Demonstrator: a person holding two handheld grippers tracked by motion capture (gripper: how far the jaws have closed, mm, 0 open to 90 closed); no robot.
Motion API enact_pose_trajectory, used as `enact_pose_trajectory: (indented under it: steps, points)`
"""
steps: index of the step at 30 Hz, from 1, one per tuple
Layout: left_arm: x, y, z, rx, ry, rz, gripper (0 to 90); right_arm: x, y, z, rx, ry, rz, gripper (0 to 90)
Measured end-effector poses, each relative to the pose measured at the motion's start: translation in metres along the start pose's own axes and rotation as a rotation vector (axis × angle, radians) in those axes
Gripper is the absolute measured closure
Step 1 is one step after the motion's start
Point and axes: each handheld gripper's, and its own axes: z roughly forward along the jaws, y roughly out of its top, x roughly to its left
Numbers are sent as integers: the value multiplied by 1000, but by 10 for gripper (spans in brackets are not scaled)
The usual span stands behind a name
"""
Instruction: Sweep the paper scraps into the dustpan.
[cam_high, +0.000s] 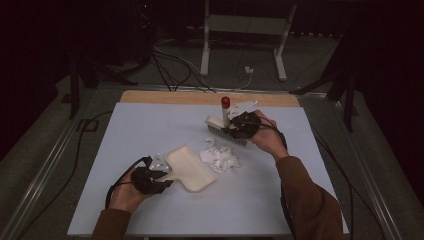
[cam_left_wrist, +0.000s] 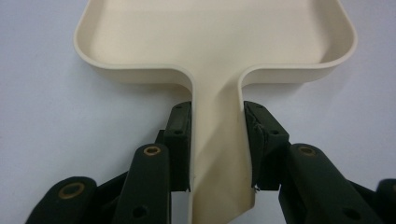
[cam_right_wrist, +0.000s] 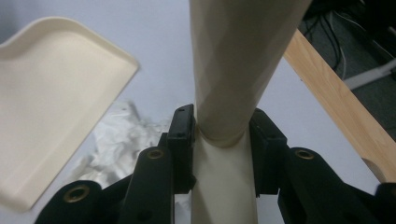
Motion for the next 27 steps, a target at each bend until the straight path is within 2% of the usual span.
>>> enact_pose_trajectory:
  steps: [8,12,18,27]
  points:
    - [0,3,1,5,-10,14,663,-1,-10,16,15,-70,43,668]
    - [1,4,2,5,-11,14,663,0,-13,23,10,-86,56,668]
    - [2,5,3,5,-22,17,663,6,-14,32,15,-63,18,668]
    - [2,7,4,4,-35,19,663,18,-11,35,17,16,-38,668]
